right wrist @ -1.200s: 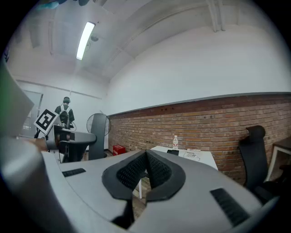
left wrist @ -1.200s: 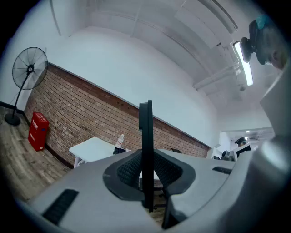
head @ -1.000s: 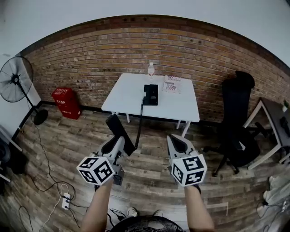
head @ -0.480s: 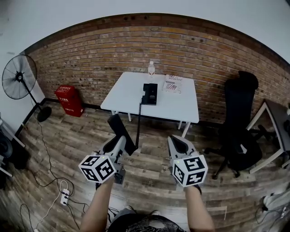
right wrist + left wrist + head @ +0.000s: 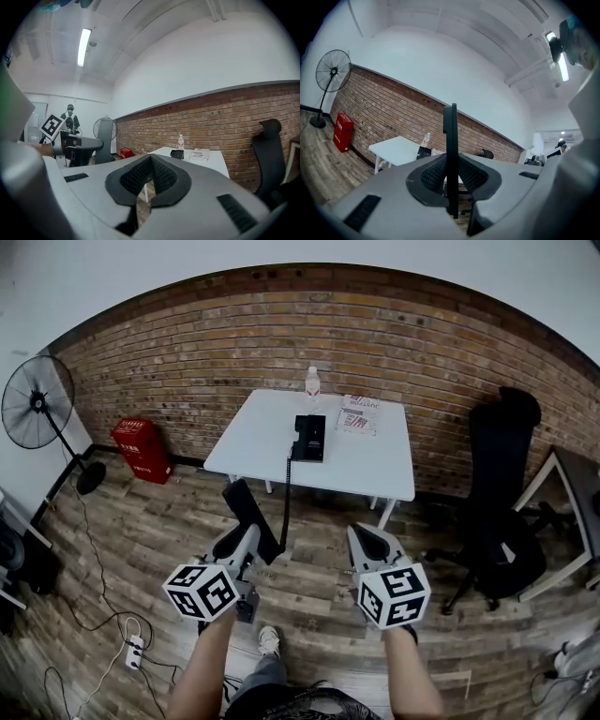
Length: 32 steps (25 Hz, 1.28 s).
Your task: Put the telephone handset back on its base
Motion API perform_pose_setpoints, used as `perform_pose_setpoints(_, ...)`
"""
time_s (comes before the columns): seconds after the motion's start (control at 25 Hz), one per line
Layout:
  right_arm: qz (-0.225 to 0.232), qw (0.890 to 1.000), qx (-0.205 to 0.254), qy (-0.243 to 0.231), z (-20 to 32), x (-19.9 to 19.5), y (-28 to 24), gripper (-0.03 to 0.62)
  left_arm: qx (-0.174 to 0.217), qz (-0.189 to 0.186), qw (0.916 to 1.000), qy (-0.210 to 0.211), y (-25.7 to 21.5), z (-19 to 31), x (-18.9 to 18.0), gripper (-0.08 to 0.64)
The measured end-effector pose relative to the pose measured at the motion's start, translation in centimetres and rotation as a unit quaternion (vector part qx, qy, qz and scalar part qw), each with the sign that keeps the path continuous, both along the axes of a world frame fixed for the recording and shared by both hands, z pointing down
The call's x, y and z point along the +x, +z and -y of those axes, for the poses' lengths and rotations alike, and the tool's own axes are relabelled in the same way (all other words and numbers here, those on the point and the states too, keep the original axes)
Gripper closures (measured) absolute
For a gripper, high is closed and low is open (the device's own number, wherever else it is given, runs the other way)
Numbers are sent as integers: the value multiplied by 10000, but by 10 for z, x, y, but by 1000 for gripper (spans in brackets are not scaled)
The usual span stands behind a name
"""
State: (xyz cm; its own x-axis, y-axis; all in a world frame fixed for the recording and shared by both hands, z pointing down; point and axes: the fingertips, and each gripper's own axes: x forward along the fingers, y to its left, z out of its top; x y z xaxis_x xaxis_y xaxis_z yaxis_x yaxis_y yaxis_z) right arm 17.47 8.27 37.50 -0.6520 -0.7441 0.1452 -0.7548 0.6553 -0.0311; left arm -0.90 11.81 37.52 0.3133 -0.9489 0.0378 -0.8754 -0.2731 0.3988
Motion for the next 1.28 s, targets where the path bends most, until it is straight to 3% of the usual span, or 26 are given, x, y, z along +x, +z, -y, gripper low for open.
perform_pose_setpoints(0.28,-193,9994,-163,228,56,-35,19,591,-109,-169,9996,222,21,65,-37,483)
perform_pose_setpoints(0.8,-426,9967,-204,663,159,-128,9,591,-262,-357,9959,793,26,182,-129,483)
perform_pose_setpoints(1.28,-535,9927,-308,1041,199,-164,16,591,-335,-476,9905,1246,34,238,-162,483)
